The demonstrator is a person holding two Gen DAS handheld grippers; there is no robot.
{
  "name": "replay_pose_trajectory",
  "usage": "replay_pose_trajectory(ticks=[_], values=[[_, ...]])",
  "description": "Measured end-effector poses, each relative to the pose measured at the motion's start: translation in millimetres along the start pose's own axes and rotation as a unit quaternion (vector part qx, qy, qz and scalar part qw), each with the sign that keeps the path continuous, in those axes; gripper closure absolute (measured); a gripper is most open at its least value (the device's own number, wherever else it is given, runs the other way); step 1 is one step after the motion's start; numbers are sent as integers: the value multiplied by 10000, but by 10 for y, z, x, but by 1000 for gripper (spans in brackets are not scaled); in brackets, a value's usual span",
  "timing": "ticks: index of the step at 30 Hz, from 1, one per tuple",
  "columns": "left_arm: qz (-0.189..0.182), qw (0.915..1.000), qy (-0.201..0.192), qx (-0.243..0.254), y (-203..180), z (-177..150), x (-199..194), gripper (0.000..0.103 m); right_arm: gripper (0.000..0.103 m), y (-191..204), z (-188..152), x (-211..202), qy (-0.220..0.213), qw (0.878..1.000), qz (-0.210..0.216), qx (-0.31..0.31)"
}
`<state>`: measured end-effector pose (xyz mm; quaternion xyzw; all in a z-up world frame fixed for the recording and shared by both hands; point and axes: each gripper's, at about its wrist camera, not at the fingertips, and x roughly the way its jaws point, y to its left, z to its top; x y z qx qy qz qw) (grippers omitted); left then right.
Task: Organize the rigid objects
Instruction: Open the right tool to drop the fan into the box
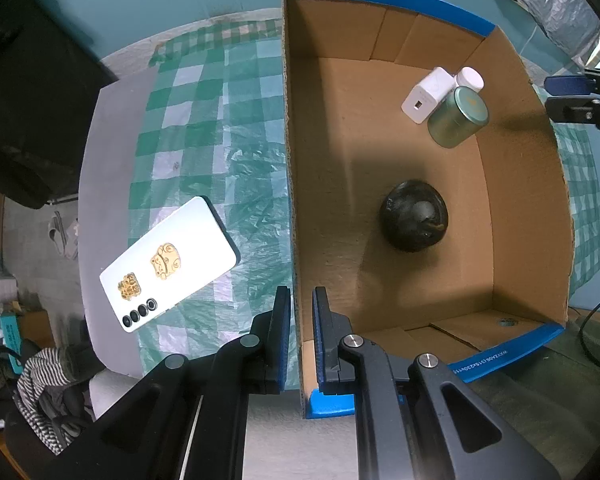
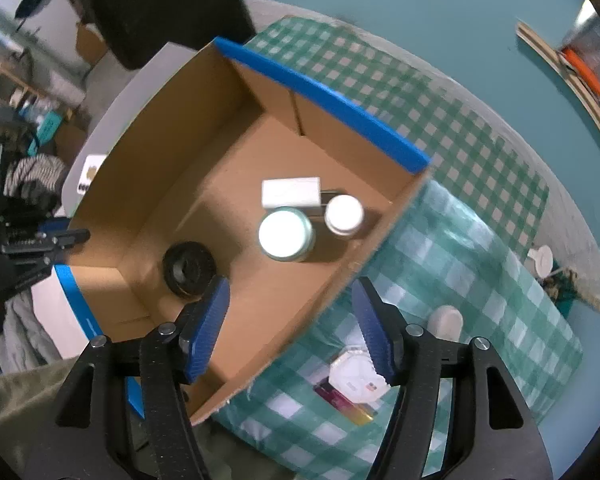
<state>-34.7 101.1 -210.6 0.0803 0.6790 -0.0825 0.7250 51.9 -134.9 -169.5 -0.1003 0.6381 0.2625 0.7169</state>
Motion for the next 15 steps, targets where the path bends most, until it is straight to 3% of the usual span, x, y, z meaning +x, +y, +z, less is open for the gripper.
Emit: replay_pose_trajectory(ticks=[15], values=[[-20, 10000, 13, -19, 3, 30, 6, 93, 35, -619, -359, -125, -80, 9940, -76, 1086]])
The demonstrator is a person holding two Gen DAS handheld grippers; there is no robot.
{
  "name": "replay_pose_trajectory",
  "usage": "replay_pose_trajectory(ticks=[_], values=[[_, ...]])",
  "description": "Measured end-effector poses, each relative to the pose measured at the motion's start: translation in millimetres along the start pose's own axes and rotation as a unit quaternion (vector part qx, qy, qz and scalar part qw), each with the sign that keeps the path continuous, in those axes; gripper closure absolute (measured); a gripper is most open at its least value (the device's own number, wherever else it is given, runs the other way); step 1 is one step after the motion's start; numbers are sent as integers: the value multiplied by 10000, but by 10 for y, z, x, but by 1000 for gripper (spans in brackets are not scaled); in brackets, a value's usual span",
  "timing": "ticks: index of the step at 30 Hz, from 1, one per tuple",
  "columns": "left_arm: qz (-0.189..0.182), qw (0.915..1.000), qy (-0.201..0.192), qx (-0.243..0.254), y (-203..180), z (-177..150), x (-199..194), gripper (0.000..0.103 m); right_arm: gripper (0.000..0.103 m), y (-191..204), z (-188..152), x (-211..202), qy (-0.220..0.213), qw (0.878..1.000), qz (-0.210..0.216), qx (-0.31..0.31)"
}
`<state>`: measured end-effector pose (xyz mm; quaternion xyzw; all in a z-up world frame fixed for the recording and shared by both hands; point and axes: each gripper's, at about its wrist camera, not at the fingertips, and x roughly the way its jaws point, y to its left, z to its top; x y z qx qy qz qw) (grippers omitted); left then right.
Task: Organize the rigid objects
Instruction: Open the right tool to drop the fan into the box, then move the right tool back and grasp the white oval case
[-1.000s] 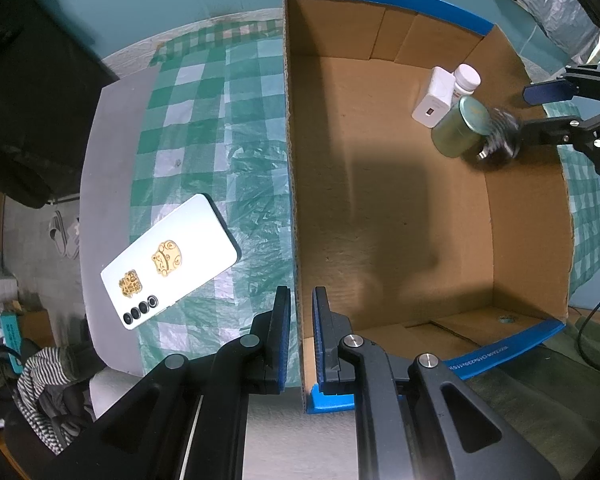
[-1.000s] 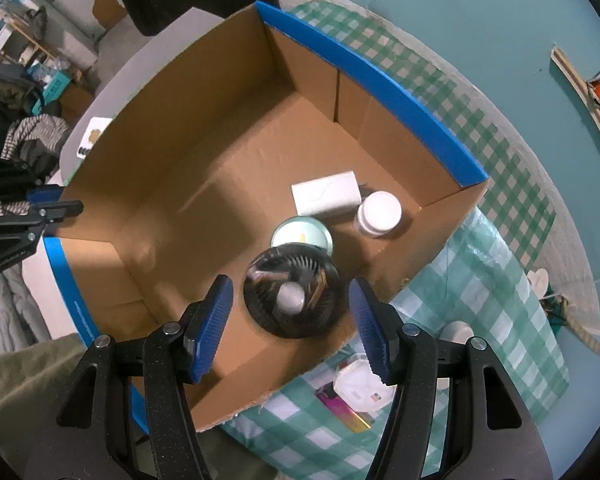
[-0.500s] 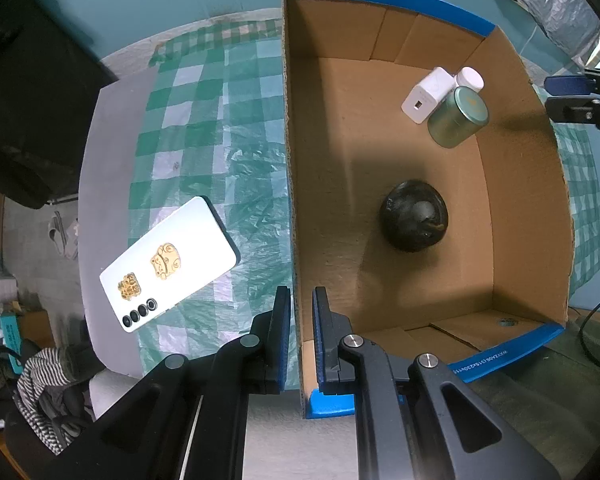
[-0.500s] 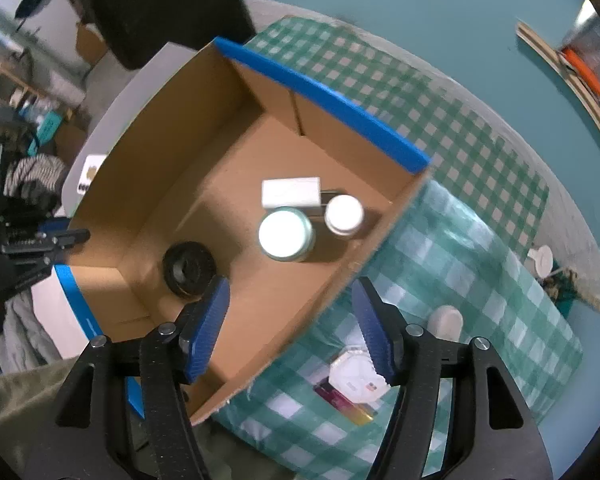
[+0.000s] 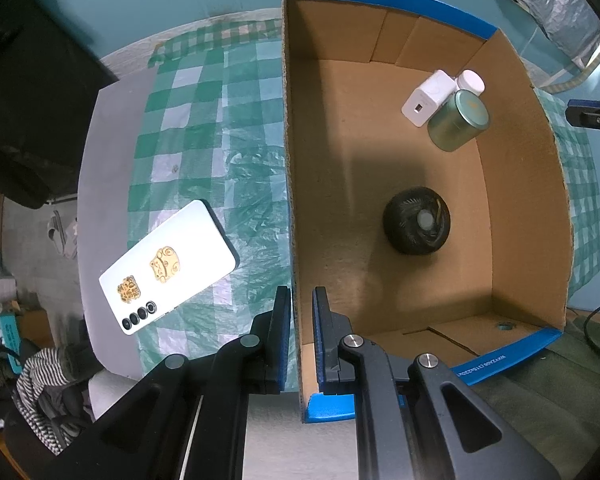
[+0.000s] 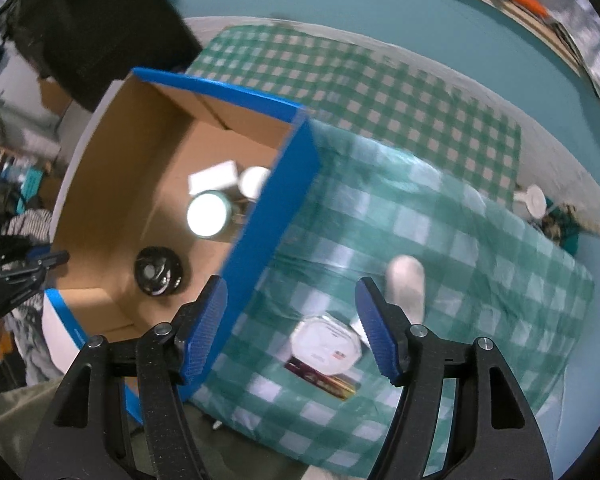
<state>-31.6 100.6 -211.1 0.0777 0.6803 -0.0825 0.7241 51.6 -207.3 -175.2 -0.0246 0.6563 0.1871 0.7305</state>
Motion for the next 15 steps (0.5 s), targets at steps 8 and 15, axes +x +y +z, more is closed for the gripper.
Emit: replay_pose_trajectory(ticks=[8, 15], values=[[56, 10000, -23, -11, -7, 9, -6, 93, 35, -453, -142, -3, 23, 9981, -185, 592], [328, 9994, 13, -103, -20, -10, -35, 95, 35, -599, -272, 20, 56, 9962, -170, 848]])
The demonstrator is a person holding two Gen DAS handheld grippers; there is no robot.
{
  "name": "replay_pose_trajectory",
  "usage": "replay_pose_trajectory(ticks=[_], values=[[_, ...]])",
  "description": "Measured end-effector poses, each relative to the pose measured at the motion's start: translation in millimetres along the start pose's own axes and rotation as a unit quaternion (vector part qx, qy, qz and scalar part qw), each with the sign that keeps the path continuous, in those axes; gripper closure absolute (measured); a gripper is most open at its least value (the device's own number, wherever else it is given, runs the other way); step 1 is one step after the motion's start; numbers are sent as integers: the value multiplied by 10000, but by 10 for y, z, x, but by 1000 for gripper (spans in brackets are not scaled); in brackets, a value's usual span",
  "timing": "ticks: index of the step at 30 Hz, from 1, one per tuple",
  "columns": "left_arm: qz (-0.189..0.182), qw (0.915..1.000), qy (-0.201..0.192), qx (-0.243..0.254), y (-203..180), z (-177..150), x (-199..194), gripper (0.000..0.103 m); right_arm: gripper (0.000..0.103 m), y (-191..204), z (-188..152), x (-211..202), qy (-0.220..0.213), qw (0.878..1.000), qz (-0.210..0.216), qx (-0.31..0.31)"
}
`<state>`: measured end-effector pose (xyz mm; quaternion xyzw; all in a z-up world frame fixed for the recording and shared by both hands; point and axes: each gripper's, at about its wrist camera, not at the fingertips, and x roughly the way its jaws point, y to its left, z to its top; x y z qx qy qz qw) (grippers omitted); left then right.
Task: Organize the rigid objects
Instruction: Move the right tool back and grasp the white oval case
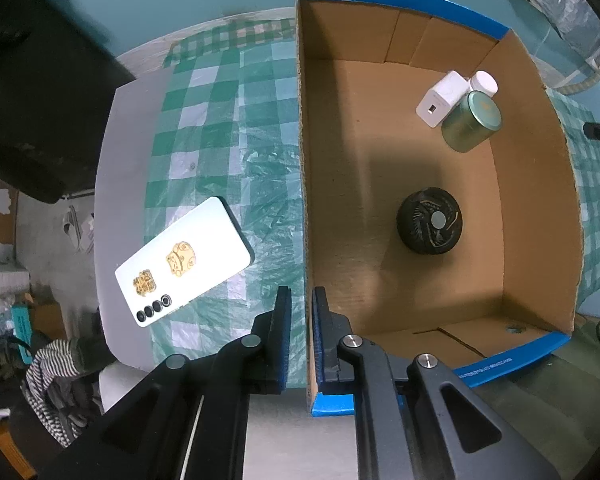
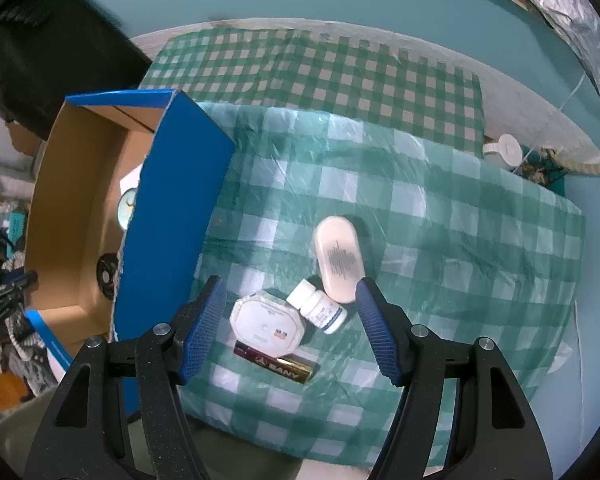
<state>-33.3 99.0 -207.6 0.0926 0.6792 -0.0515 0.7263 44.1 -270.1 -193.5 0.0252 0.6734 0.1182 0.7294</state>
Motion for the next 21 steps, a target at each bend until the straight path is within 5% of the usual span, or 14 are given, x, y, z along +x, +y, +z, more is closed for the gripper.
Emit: replay_pose_trajectory(ticks=[9, 21], values=[[-166, 9997, -14, -180, 34, -15, -7, 99, 34, -54, -150, 71, 74, 9998, 74, 176], [-843, 9956, -57, -396, 214, -7, 61, 99, 34, -102, -233, 86, 129, 9995, 64, 289]])
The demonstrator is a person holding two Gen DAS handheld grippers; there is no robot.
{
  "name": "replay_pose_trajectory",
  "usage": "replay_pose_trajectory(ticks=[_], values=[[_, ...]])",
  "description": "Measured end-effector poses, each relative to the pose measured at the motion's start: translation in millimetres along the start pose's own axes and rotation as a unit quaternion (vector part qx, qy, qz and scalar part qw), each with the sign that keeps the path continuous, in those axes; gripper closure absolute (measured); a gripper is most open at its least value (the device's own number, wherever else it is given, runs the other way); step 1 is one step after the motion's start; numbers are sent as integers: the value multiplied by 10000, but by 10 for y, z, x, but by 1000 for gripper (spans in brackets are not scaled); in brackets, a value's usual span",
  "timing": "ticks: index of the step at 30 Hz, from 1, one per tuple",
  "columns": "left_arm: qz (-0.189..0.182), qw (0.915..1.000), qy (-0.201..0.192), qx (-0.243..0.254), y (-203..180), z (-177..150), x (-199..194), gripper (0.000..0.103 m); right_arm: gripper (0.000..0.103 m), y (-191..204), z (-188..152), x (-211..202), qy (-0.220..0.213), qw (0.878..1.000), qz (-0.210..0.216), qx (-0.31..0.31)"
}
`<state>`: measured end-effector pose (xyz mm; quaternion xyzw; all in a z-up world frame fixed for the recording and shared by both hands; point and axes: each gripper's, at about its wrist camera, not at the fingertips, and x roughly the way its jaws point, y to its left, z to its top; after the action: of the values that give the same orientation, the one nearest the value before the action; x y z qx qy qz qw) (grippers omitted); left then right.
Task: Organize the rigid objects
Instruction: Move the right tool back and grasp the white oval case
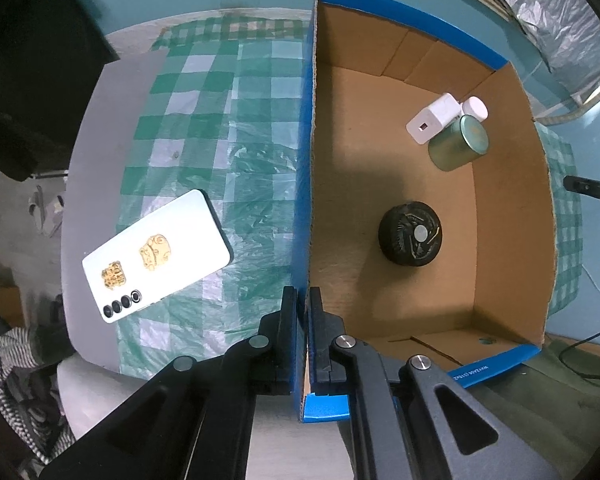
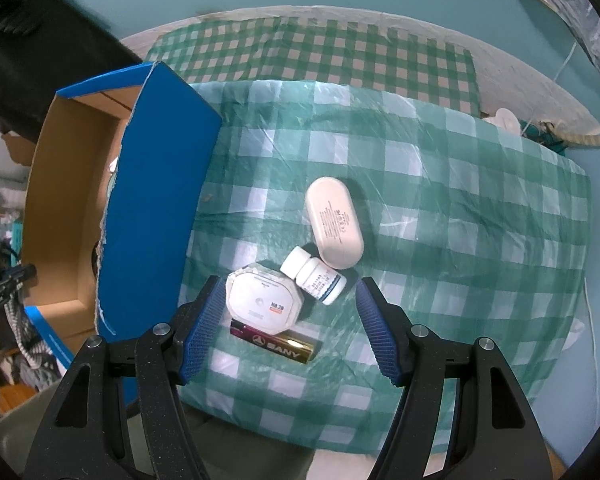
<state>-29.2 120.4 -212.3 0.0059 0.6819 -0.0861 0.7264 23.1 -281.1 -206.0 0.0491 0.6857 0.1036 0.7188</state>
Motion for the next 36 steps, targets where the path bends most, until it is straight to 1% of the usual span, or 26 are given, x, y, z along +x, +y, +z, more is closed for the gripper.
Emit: replay_pose_trajectory(ticks=[8, 15, 19, 24, 26, 31, 33, 34, 35, 36], values=[[-64, 10000, -7, 76, 11, 9, 2, 98, 34, -71, 6, 47, 15, 9999, -21, 143], [-62, 9999, 22, 152, 10, 28, 25, 98, 34, -204, 106, 111, -120, 9995, -160, 242], [-54, 9998, 52, 187, 2, 36, 40, 98, 34, -226, 212, 218, -180, 9994, -273, 92], [-69, 9997, 101, 190, 6, 50, 65, 97, 34, -125, 324, 407, -177, 9985, -347, -388], [-81, 9997, 118, 190, 5, 55, 72, 97, 34, -89, 347, 497, -161, 9972, -437, -592], [-89, 9997, 124, 179, 4, 61, 74, 97, 34, -78, 369, 676, -76, 9952, -661, -723], [-91, 9997, 119, 172, 3, 60, 75, 97, 38, -86, 366, 743, -20, 9950, -711, -700], [-90, 9997, 116, 172, 4, 57, 77, 97, 45, -92, 362, 775, 14, 9951, -713, -679], [-88, 9997, 115, 173, 4, 56, 78, 97, 49, -99, 354, 809, 51, 9955, -687, -658], [-88, 9997, 117, 169, 6, 56, 78, 97, 51, -101, 348, 832, 76, 9954, -706, -641]])
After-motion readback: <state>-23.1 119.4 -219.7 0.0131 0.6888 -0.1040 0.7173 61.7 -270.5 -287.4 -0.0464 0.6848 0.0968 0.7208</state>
